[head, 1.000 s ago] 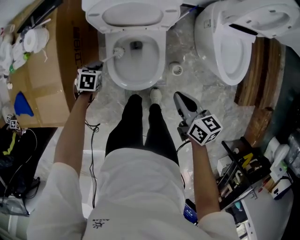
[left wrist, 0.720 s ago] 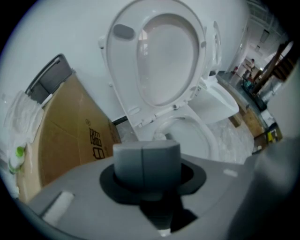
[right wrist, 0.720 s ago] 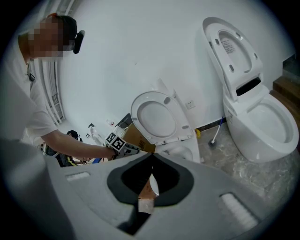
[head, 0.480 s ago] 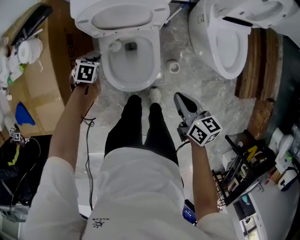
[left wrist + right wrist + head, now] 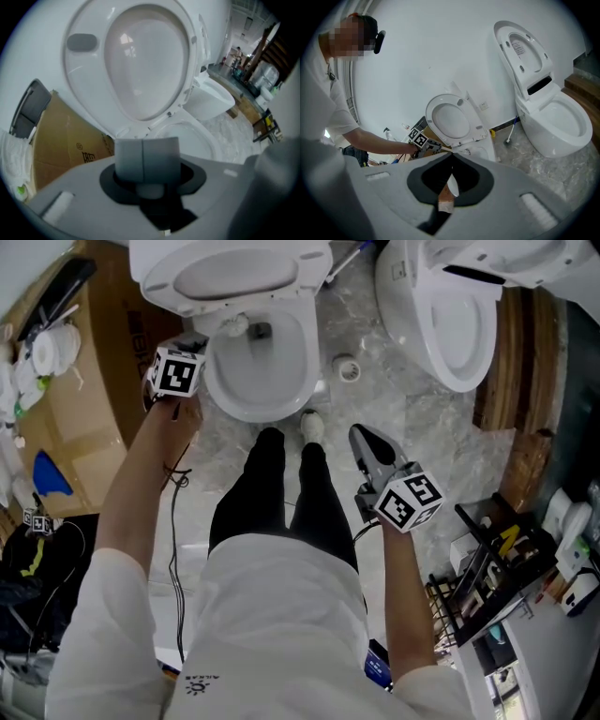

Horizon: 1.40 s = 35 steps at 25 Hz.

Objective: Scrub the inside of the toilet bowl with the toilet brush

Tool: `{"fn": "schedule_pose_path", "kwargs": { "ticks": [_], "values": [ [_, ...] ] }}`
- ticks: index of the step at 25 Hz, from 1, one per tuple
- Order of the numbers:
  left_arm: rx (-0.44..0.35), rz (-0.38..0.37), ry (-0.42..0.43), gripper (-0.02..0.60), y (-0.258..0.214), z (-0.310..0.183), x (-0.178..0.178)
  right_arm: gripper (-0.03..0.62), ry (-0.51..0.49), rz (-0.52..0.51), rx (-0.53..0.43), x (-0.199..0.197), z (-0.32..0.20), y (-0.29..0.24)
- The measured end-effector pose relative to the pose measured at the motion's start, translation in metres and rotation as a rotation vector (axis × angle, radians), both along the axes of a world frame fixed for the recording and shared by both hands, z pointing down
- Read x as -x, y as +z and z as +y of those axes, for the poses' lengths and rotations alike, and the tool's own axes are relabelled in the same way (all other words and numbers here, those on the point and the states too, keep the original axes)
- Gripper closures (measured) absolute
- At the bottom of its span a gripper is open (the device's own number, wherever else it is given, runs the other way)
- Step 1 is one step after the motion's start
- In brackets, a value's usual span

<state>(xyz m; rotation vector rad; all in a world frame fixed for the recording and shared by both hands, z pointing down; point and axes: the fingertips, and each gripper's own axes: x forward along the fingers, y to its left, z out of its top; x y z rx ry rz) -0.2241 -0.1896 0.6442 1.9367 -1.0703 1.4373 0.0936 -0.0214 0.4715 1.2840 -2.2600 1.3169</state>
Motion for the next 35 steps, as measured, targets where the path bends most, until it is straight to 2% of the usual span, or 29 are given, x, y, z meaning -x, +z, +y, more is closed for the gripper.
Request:
{"fn": "schedule_pose_path", "kwargs": {
  "ticks": [8,13,17,24,28,35],
  "values": [
    [-0.029,-0.006,0.084,0.423,-0.003,-0.014,-0.035,0.594,0.013,-0.001,0.002,-0.009,0.0,0.001],
    [-0.038,-0.01,0.107,0.423,-0.003,-0.017,-0.049,0.594,0.033,0.002,0.004,-0.022,0.005,0.002],
    [-0.023,0.017,0.131,0.423,0.004,-0.013,-0.065,0.594,0.038,0.003,0.012,-0.028,0.011,0.004],
    [-0.063,-0.01,0.214,0.423,-0.006,-0.018,-0.092,0.594,0.04,-0.002,0.008,-0.03,0.014,0.003],
    [-0.015,0.048,0.228,0.423,0.015,-0.003,-0.113,0.594,0.045,-0.001,0.009,-0.036,0.017,0.002],
    [-0.023,0.05,0.267,0.425,0.018,0.009,-0.135,0.594,0.043,0.0,0.012,-0.046,0.026,0.004]
  ]
}}
